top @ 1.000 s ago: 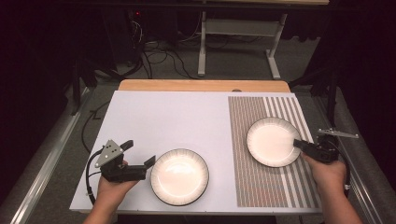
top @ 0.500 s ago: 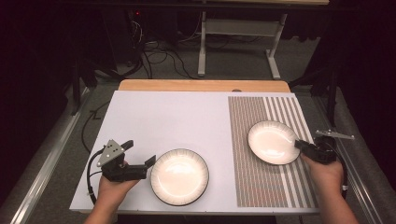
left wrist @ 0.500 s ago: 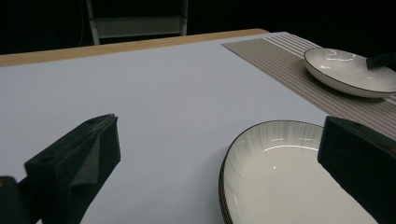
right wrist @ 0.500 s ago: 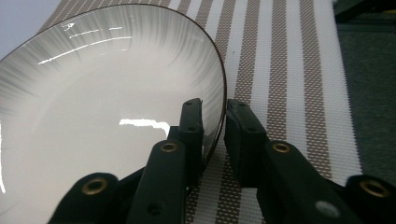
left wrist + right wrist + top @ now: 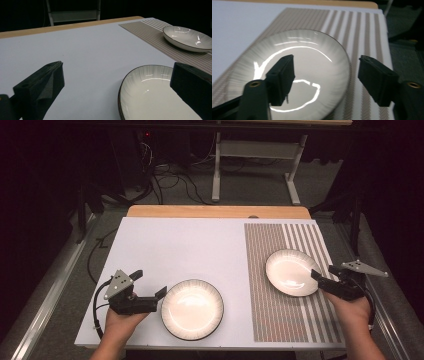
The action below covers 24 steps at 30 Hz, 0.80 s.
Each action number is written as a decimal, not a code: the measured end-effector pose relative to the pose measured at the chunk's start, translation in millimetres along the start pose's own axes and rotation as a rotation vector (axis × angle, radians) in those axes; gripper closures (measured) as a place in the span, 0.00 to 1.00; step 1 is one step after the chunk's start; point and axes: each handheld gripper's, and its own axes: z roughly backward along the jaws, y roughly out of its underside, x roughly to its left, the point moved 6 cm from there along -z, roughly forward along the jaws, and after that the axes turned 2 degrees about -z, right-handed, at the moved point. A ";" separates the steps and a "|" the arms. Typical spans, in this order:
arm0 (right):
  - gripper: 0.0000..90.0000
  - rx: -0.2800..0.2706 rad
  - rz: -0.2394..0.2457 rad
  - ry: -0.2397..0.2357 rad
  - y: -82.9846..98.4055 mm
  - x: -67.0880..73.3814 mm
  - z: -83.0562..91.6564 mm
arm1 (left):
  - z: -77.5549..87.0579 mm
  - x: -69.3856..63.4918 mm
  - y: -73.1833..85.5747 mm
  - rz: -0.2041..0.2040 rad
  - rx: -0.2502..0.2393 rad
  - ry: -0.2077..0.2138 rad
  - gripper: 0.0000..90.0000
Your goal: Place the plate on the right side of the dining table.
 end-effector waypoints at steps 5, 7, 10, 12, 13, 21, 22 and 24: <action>0.13 -0.053 0.077 -0.105 -11.1 47.8 10.4 | 1.7 0.0 -1.7 -0.001 -0.009 0.003 0.00; 0.08 -0.076 0.110 -0.136 -14.9 68.5 12.8 | 2.6 -0.4 -2.9 -0.002 -0.017 0.005 0.00; 0.04 -0.102 0.159 -0.179 -18.3 99.7 16.0 | 4.7 -1.5 -5.1 -0.001 -0.031 0.007 0.00; 0.01 -0.115 0.183 -0.214 -18.9 119.6 17.7 | 6.5 -2.1 -6.1 -0.004 -0.038 0.005 0.00; 0.00 -0.122 0.196 -0.226 -18.6 128.6 18.6 | 7.4 -2.9 -6.6 -0.007 -0.044 0.004 0.00; 0.00 -0.139 0.286 -0.301 4.7 173.7 18.2 | 11.8 -10.8 -10.0 -0.012 -0.069 0.031 0.00; 0.00 -0.137 0.280 -0.302 5.6 172.8 17.4 | 11.6 -10.8 -10.0 -0.015 -0.071 0.026 0.00; 0.00 -0.134 0.266 -0.305 6.1 169.7 14.8 | 9.2 -12.7 -8.7 -0.007 -0.068 0.035 0.00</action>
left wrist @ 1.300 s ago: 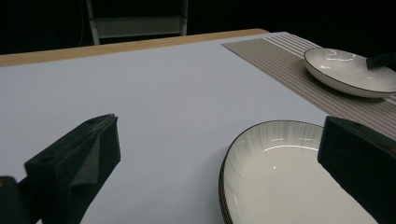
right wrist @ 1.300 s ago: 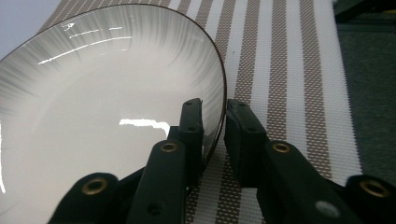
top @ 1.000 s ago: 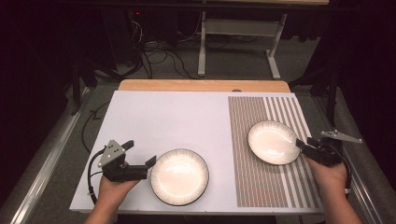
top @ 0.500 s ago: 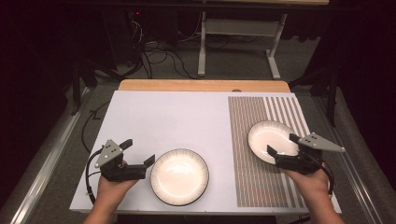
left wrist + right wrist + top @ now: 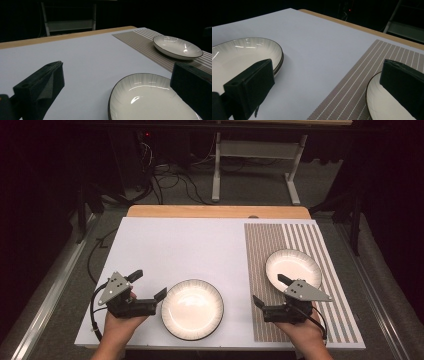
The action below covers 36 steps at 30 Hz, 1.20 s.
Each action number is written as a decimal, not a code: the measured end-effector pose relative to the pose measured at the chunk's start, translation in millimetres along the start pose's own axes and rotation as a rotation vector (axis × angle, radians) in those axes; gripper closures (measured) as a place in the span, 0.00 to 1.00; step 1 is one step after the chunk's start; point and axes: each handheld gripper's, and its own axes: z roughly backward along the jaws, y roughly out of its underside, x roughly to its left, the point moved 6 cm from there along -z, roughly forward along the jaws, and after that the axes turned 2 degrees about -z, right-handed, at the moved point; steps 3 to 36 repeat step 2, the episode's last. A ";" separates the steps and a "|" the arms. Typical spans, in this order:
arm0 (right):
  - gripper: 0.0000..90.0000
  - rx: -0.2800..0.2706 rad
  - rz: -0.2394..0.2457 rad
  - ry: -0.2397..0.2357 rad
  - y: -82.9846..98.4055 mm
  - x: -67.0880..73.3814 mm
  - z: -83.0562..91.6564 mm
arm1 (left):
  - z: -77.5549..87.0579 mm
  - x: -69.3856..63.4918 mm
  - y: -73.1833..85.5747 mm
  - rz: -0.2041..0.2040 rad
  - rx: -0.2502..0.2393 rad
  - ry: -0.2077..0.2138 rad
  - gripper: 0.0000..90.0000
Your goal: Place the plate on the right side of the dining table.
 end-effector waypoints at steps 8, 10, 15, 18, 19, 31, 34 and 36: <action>0.00 0.003 -0.005 0.002 0.8 -2.2 -0.4 | -1.7 -1.2 0.8 0.005 0.003 0.003 0.00; 0.00 0.003 -0.005 0.002 0.8 -2.2 -0.4 | -1.7 -1.2 0.8 0.005 0.003 0.003 0.00; 0.00 0.003 -0.005 0.002 0.8 -2.2 -0.4 | -1.7 -1.2 0.8 0.005 0.003 0.003 0.00; 0.00 0.003 -0.005 0.002 0.8 -2.2 -0.4 | -1.7 -1.2 0.8 0.005 0.003 0.003 0.00; 0.00 0.003 -0.005 0.002 0.8 -2.2 -0.4 | -1.7 -1.2 0.8 0.005 0.003 0.003 0.00; 0.00 0.003 -0.005 0.002 0.8 -2.2 -0.4 | -1.7 -1.2 0.8 0.005 0.003 0.003 0.00; 0.00 0.003 -0.005 0.002 0.8 -2.2 -0.4 | -1.7 -1.2 0.8 0.005 0.003 0.003 0.00; 0.00 0.003 -0.005 0.002 0.8 -2.2 -0.4 | -1.7 -1.2 0.8 0.005 0.003 0.003 0.00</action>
